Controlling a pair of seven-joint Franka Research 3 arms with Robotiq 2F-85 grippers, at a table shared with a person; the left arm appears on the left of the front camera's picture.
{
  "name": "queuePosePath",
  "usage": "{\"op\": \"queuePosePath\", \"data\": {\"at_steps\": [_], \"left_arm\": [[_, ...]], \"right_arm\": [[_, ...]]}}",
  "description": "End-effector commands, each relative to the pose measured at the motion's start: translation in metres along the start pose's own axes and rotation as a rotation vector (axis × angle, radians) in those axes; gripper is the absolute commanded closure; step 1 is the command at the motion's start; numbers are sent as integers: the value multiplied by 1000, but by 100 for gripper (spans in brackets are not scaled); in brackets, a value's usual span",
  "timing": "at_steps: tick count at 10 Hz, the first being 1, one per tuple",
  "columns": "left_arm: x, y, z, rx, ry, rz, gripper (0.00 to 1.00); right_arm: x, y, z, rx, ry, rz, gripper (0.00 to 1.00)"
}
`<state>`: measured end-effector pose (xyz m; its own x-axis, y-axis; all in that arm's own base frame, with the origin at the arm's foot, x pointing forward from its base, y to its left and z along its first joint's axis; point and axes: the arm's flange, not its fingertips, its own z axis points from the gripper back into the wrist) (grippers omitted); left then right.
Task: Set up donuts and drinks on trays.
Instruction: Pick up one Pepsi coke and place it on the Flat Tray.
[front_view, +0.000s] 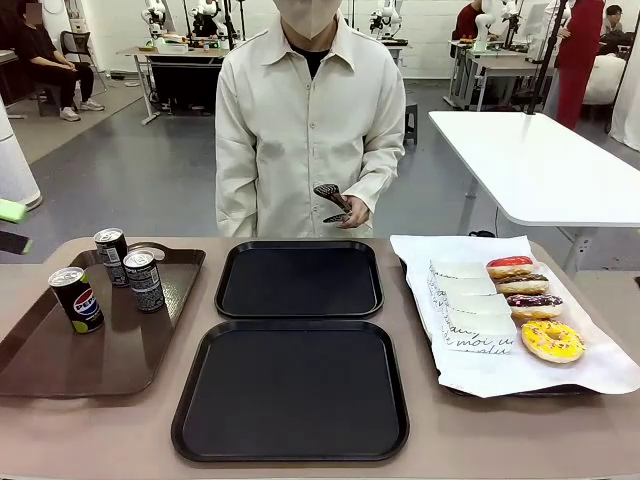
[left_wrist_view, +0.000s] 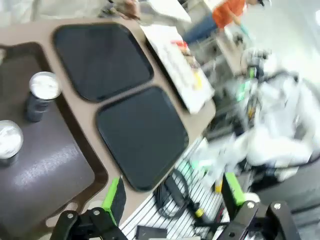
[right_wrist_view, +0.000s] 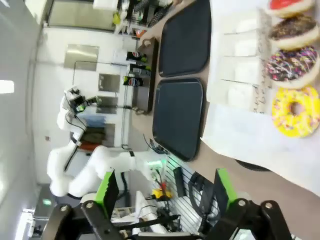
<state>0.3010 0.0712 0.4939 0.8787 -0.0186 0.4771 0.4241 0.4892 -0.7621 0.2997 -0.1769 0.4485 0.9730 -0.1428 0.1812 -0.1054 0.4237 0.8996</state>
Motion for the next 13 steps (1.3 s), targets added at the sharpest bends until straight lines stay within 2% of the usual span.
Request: {"op": "queuePosePath", "data": {"at_steps": [1,2,5,7,8,9,13], "left_arm": [[-4,25,13,33,-79,73,0],[-10,38,25,64,-106,131,0],[-36,74,65,138,-196,285,0],[-43,84,84,206,-204,365,0],[-41,77,84,267,-173,341,0],[-47,88,81,167,-214,331,0],[-47,88,81,167,-214,331,0]], "right_arm": [[-2,-14,27,-40,8,-7,0],[-9,-20,41,-75,6,-42,0],[-39,-25,93,-86,-108,-102,0],[-47,-16,101,-122,-124,-110,0],[-42,-7,89,-217,-114,-93,0],[-47,-25,107,-102,-146,-119,0],[-47,-25,107,-102,-146,-119,0]]}}
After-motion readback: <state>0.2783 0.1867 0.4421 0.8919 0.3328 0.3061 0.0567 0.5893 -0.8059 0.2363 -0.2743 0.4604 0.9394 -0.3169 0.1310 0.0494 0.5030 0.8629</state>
